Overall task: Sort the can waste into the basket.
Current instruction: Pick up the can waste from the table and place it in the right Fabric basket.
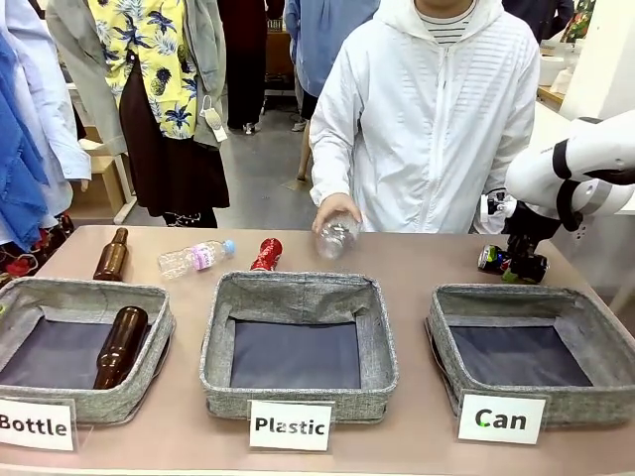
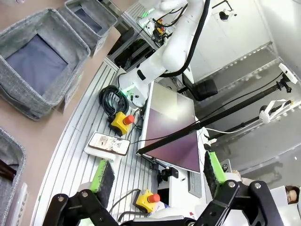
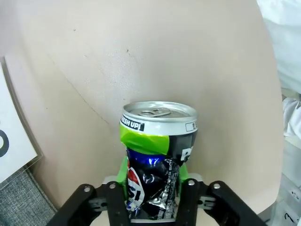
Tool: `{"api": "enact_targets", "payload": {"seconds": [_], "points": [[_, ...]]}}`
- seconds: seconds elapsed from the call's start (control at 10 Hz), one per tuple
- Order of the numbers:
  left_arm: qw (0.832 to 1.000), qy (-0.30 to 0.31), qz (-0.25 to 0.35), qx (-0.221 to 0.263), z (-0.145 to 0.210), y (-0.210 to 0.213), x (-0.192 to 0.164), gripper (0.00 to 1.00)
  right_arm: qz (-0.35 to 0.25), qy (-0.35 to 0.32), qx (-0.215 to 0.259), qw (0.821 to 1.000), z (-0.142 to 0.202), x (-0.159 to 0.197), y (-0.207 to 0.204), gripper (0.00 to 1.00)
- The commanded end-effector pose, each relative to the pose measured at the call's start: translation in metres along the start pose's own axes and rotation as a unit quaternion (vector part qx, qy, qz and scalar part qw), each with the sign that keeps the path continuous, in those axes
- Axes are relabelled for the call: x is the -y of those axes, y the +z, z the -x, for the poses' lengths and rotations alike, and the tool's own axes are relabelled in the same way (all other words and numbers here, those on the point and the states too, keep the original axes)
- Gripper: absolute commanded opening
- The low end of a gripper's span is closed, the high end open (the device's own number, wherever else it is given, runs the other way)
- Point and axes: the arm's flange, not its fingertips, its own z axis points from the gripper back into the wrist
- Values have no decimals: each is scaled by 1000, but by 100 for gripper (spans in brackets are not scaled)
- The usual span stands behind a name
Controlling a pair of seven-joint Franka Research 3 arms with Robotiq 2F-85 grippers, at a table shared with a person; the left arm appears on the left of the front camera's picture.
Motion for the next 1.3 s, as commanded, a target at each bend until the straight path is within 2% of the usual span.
{"api": "enact_targets", "payload": {"seconds": [0.0, 0.2, 0.4, 0.6, 0.8, 0.9, 1.0, 1.2], "points": [[1000, 6, 3, -4, 2, -1, 3, 100, 0, -14, -12, 1000, -2, 4, 0, 0], [1000, 6, 3, -4, 2, -1, 3, 100, 5, -10, 1, 1000, 4, -1, 17, 0], [1000, 6, 3, -4, 2, -1, 3, 100, 28, -14, 24, 999, 20, -20, 74, 0], [1000, 6, 3, -4, 2, -1, 3, 100, 32, -1, 71, 997, 40, -67, 142, 0], [1000, 6, 3, -4, 2, -1, 3, 100, 15, 80, 103, 991, 53, -140, 177, 0], [1000, 6, 3, -4, 2, -1, 3, 100, -25, 104, 123, 987, 51, -173, 167, 0], [1000, 6, 3, -4, 2, -1, 3, 100, -33, 121, 113, 986, 46, -202, 150, 0], [1000, 6, 3, -4, 2, -1, 3, 100, -60, 153, 108, 981, 39, -239, 114, 0]]}}
